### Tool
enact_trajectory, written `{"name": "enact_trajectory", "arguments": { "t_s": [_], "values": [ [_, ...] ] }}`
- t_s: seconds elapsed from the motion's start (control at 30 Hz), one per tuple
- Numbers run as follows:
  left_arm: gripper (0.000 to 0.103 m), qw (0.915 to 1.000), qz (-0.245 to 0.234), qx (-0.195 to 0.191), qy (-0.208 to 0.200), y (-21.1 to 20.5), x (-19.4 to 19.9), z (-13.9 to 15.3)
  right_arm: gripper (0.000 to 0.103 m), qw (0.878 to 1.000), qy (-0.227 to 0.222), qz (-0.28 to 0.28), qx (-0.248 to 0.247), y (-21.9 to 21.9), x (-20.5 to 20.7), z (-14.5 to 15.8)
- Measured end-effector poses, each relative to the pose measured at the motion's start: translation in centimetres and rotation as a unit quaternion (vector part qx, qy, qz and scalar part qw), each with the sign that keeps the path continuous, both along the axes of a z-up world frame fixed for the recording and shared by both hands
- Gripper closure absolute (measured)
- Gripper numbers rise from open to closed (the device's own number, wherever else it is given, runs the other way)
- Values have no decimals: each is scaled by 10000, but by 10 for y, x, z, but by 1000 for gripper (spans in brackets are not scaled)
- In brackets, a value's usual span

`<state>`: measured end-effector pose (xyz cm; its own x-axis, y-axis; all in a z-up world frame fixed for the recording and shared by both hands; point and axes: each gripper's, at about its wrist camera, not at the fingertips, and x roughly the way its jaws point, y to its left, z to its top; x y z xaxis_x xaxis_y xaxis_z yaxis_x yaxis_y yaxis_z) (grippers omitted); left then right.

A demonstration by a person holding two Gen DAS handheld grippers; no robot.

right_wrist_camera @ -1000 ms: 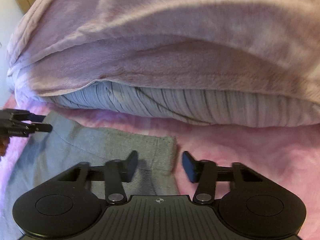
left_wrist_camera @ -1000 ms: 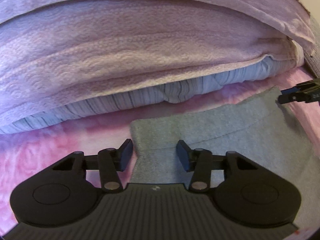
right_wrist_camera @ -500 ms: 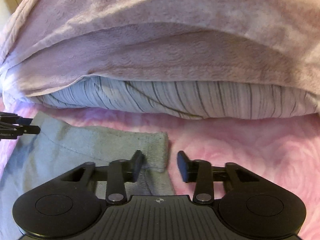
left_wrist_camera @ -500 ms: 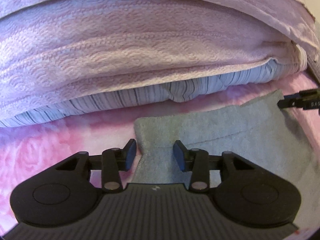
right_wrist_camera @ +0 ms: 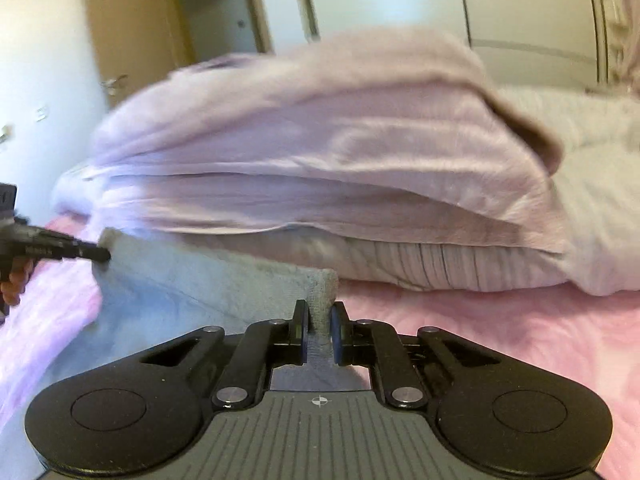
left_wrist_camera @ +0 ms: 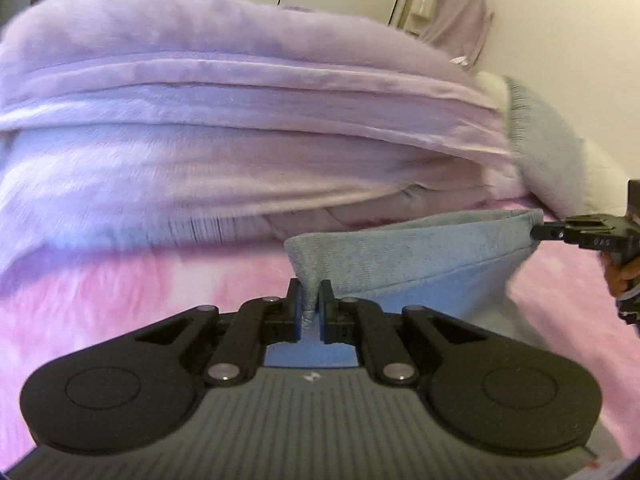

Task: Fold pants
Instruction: 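Fold the waistband over toward the hem with both tools and release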

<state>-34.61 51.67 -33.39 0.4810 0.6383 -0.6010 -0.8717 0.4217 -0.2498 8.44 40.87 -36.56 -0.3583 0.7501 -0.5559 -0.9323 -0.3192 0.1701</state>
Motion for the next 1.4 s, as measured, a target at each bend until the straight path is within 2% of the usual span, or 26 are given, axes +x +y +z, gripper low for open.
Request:
{"name": "enact_trajectory", "arguments": {
  "t_s": [0.1, 0.17, 0.23, 0.3, 0.37, 0.4, 0.5, 0.57, 0.7, 0.77, 0.83, 0.87, 0.93, 0.97, 1.03, 1.13, 1.27, 1.4],
  "values": [
    [96, 9990, -163, -318, 279, -74, -6, -3, 95, 9986, -409, 204, -269, -63, -19, 0],
    [93, 9941, -131, -998, 405, -115, -6, -26, 92, 9914, -678, 316, -1076, -97, -31, -17],
    [93, 9860, 109, -1641, 275, -147, -14, -46, 85, 9771, -651, 150, -2020, -120, -36, -42],
    [88, 9789, 363, -2009, 38, -169, -22, -55, 73, 9662, -485, -180, -2526, -142, -36, -57],
    [82, 9753, 659, -2091, -262, -178, -28, -57, 60, 9582, 107, -730, -2763, -153, -27, -63],
    [79, 9741, 762, -2093, -388, -179, -31, -56, 57, 9546, 434, -955, -2787, -154, -23, -63],
    [74, 9700, 1081, -2053, -726, -165, -34, -57, 57, 9423, 1326, -1540, -2659, -147, -11, -65],
    [72, 9646, 1201, -2137, -973, -154, -35, -62, 57, 9297, 1869, -1848, -2581, -136, -1, -72],
    [72, 9509, 1387, -2469, -1251, -133, -29, -83, 57, 9110, 2389, -2108, -2619, -120, 6, -91],
    [75, 9490, 1437, -2521, -1235, -131, -27, -91, 57, 9045, 2489, -2237, -2643, -116, 11, -101],
    [86, 9515, 1485, -2421, -1179, -134, -26, -90, 60, 9038, 2538, -2291, -2575, -116, 12, -102],
    [95, 9533, 1492, -2359, -1152, -135, -27, -88, 85, 9084, 2446, -2223, -2560, -115, 10, -99],
    [97, 9564, 1472, -2193, -1246, -141, -32, -81, 85, 9168, 2376, -2125, -2407, -118, 8, -91],
    [97, 9597, 1431, -2072, -1244, -144, -33, -74, 87, 9236, 2294, -2052, -2288, -122, 7, -83],
    [97, 9673, 1319, -1858, -1116, -152, -34, -59, 88, 9284, 2280, -1986, -2161, -132, 6, -68],
    [97, 9699, 1252, -1838, -988, -167, -36, -49, 88, 9293, 2298, -1894, -2184, -151, 2, -55],
    [97, 9700, 1157, -2033, -658, -189, -32, -58, 88, 9234, 2112, -1925, -2562, -169, -4, -65],
    [97, 9704, 1206, -2035, -478, -202, -26, -69, 88, 9216, 2022, -2029, -2618, -182, -8, -74]
  ]
}}
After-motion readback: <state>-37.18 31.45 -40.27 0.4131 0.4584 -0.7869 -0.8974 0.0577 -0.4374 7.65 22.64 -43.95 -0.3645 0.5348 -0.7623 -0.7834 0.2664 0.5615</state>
